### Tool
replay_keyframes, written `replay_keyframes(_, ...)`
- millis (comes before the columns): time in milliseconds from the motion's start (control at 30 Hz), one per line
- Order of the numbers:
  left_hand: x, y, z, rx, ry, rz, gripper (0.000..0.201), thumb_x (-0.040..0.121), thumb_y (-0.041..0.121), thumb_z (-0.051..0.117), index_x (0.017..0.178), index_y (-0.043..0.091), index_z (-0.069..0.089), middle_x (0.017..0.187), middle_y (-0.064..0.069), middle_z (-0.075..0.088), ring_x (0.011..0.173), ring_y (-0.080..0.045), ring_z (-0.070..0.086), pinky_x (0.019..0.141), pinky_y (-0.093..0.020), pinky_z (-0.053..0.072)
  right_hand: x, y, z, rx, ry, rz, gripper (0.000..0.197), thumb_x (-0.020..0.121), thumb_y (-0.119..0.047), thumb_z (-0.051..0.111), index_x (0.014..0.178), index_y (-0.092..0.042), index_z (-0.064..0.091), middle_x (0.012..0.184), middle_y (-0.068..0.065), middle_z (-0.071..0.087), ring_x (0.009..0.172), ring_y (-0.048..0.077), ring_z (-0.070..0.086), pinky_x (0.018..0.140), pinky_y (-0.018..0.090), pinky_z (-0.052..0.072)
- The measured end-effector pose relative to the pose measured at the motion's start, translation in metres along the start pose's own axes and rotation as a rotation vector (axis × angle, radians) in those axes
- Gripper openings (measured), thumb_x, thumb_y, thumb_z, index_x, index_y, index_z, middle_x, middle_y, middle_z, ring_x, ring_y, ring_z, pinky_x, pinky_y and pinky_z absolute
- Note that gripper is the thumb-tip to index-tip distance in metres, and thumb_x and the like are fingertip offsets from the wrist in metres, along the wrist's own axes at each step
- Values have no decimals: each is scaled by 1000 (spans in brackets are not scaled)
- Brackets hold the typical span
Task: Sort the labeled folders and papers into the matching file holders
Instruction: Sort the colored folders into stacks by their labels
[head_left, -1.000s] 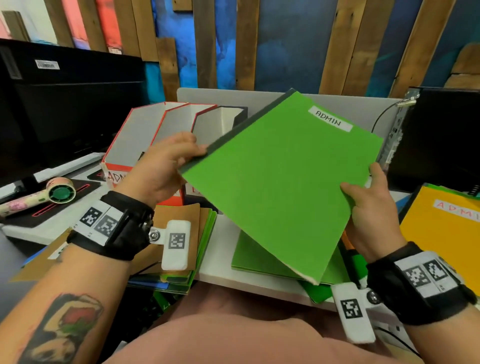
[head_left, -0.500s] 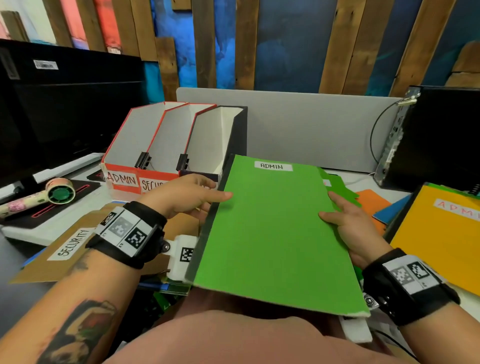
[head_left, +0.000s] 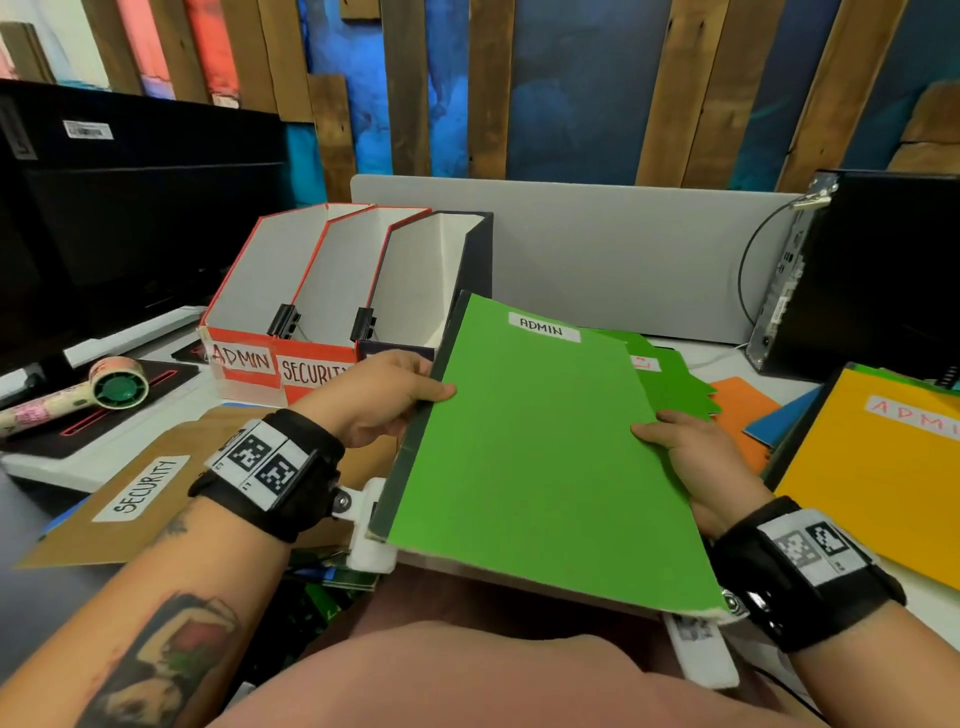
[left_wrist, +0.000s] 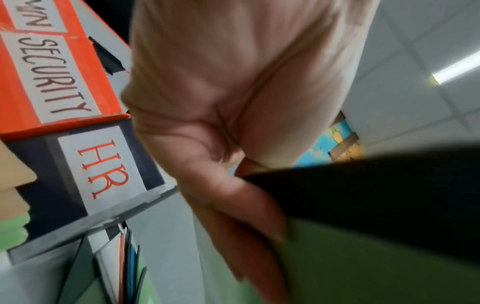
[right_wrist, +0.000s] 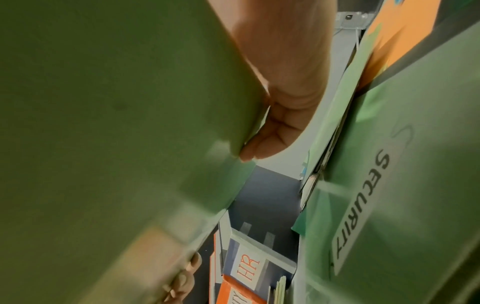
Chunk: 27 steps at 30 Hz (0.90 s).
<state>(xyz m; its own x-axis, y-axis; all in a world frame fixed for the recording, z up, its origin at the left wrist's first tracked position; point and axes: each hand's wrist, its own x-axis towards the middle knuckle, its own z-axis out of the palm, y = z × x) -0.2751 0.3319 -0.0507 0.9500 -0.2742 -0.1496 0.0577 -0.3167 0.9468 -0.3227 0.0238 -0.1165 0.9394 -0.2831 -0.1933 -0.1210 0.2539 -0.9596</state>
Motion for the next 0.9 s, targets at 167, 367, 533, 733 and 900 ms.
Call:
replay_keyframes(167,6,0,3,-142,181,95,14,99,8,60,112,2,58,75,-13,65,50,-17,60,48,-24,51,-14,-3,4,-32,-253,237,34,86,-13,68,116,1,71,111,22,74,89,31,75,84,46,61)
replay_keyframes(367,6,5,5,-149,293,340,10,100,8,59,100,11,49,63,3,60,46,-7,56,49,-22,46,-22,-7,5,-23,-374,281,23,79,-6,66,96,1,80,109,24,74,84,31,77,80,47,61)
replay_keyframes(533,4,6,5,-215,380,428,12,104,10,53,115,8,48,65,5,69,52,-7,63,49,-22,49,-25,-6,6,-18,-392,252,35,84,-4,64,117,-2,71,117,21,72,97,32,75,77,46,63)
replay_keyframes(733,-5,7,9,-137,138,311,23,100,11,60,117,23,53,90,10,78,82,-7,75,65,-17,58,-27,-9,13,51,-185,98,31,92,-6,64,122,-12,59,105,10,78,87,26,77,59,38,62)
replay_keyframes(900,11,6,33,39,80,200,44,92,9,71,131,14,52,117,-5,63,82,-16,68,67,-24,61,-23,-13,7,147,8,50,53,92,-5,66,141,-16,48,130,12,65,106,34,69,59,39,62)
